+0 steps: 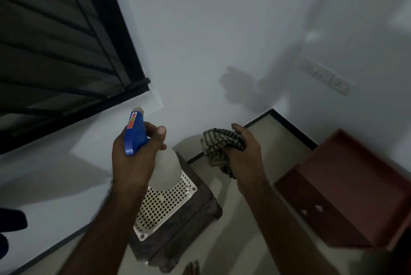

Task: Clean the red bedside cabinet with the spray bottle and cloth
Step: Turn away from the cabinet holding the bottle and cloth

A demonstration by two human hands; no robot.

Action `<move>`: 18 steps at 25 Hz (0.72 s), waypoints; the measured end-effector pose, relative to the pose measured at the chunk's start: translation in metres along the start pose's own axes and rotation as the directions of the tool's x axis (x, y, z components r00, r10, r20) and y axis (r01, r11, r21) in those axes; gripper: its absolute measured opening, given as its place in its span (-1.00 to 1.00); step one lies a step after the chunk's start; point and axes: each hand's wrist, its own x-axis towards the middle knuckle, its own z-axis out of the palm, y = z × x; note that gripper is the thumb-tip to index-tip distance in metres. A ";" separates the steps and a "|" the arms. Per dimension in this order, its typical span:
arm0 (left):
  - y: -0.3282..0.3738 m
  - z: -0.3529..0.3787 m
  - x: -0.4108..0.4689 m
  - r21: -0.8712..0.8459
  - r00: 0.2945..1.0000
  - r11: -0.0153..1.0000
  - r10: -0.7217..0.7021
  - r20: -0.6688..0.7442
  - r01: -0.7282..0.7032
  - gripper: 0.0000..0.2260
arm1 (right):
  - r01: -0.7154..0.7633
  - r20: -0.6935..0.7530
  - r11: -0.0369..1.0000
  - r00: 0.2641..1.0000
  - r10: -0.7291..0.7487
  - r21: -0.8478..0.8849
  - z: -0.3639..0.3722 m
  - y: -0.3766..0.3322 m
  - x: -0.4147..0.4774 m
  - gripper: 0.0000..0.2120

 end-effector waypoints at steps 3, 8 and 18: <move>-0.032 -0.024 0.008 0.020 0.997 1.000 -0.022 -0.081 0.024 -0.90 | 0.007 0.086 0.997 0.996 0.000 -0.082 0.038 0.028 0.001 -0.46; -0.096 -0.050 0.015 0.013 0.981 0.998 -0.064 -0.184 0.067 -0.89 | 0.049 0.241 0.969 0.970 0.012 -0.244 0.086 0.089 0.007 -0.40; -0.261 -0.049 0.030 0.002 0.902 0.980 -0.182 -0.391 0.198 -0.79 | 0.278 0.556 0.766 0.822 0.123 -0.580 0.144 0.224 0.053 -0.41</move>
